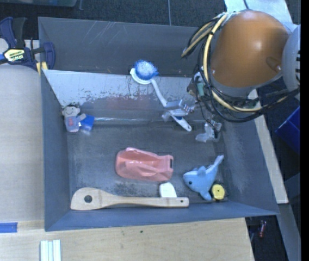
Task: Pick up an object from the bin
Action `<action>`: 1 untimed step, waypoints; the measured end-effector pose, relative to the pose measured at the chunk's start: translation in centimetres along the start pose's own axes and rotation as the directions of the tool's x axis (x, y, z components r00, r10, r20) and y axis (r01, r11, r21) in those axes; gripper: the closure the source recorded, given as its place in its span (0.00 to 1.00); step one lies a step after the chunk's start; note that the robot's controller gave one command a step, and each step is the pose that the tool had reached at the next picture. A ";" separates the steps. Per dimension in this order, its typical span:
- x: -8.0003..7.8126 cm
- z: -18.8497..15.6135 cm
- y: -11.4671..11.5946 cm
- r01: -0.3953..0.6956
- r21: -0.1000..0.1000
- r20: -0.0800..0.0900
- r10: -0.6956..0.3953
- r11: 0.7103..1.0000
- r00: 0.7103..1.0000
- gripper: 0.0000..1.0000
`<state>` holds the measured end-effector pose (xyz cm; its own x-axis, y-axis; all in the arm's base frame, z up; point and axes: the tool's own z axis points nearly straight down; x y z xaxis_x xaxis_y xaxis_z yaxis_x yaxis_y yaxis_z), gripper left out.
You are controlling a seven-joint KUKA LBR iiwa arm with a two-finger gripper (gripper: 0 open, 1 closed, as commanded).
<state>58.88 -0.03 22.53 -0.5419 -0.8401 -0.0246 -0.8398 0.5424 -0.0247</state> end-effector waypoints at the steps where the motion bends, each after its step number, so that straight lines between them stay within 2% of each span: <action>1: -1.2 2.1 -1.6 -0.108 -0.006 0.001 0.108 0.994 0.994 0.00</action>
Offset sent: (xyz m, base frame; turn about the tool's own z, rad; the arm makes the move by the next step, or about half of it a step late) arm 0.0022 -0.0123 -0.0638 -0.1098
